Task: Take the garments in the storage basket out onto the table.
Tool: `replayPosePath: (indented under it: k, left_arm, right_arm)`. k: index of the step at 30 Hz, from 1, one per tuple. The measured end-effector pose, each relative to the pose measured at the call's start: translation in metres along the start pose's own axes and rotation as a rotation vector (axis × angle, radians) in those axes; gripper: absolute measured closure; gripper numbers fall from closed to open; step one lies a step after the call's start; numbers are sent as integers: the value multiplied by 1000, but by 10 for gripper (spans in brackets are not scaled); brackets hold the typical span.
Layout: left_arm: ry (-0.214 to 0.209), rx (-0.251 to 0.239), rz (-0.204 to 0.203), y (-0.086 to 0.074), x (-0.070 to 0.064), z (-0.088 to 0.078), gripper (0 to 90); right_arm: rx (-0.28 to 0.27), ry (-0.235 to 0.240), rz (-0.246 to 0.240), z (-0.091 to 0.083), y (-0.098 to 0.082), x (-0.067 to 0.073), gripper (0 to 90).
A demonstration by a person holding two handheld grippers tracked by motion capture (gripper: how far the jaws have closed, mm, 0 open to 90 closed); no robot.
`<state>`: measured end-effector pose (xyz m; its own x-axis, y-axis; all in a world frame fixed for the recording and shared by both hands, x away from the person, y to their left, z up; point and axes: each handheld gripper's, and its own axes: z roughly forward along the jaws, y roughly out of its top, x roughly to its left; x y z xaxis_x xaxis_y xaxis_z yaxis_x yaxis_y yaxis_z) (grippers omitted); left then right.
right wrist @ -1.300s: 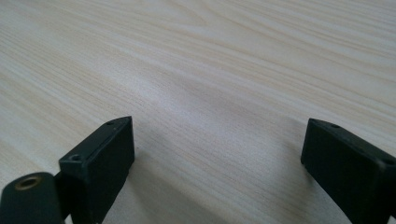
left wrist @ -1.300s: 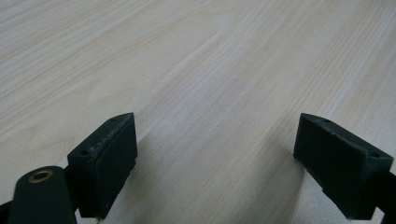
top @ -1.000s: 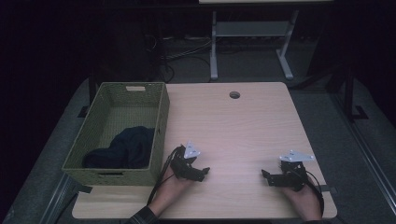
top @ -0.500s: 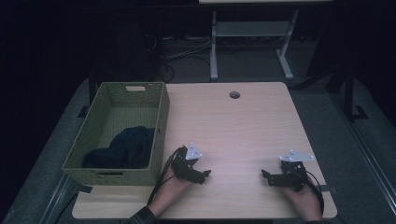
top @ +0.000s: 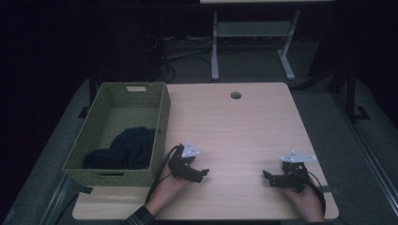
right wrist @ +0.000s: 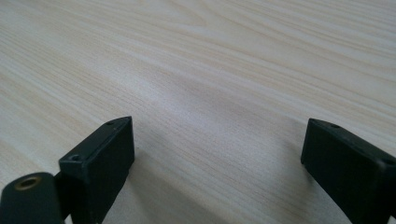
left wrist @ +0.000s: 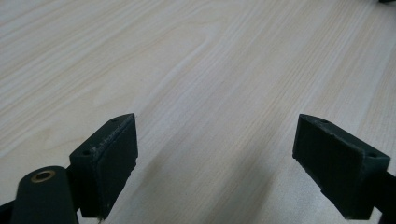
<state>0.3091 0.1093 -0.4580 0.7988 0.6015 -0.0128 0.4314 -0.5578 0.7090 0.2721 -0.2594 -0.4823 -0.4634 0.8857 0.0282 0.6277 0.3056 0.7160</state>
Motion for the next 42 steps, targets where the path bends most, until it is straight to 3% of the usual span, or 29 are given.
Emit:
replayPosePath:
  k: [42]
  left_arm:
    - [-55, -24, 10, 18, 1, -23, 138]
  right_arm:
    - [0, 1, -1, 0, 0, 0, 92]
